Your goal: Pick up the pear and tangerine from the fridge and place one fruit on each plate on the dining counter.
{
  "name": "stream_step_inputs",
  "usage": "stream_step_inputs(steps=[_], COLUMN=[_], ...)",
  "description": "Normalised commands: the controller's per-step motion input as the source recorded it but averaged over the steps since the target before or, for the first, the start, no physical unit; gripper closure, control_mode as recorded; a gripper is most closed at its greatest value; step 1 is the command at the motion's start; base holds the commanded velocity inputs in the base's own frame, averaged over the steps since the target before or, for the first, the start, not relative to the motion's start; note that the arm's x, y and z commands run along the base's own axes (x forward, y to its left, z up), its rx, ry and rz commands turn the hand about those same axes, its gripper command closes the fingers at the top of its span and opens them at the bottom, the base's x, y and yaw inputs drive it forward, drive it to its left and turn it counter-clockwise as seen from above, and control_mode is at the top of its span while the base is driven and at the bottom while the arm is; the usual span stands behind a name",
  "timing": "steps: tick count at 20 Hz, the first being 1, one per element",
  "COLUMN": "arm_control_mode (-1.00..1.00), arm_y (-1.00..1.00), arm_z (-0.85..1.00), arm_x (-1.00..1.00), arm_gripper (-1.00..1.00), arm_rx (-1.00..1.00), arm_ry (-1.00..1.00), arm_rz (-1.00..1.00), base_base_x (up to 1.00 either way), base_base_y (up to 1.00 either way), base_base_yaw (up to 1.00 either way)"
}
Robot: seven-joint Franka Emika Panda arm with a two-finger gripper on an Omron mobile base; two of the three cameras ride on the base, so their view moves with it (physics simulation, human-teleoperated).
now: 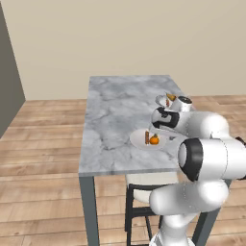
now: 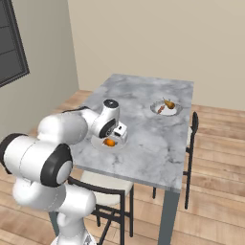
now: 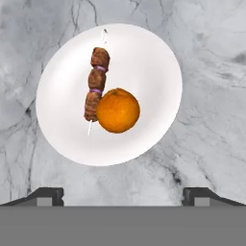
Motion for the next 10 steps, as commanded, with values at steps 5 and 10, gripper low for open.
stream_step_inputs(steps=[5,10], arm_control_mode=[-1.0,-1.0], arm_y=[0.0,0.0], arm_z=[0.63,0.7], arm_x=[-0.57,-0.51], arm_gripper=[-1.0,-1.0], arm_rx=[0.0,0.0], arm_ry=[-0.05,-0.05], arm_rz=[0.0,0.0], base_base_x=[0.0,0.0], base_base_y=[0.0,0.0], base_base_yaw=[0.0,0.0])
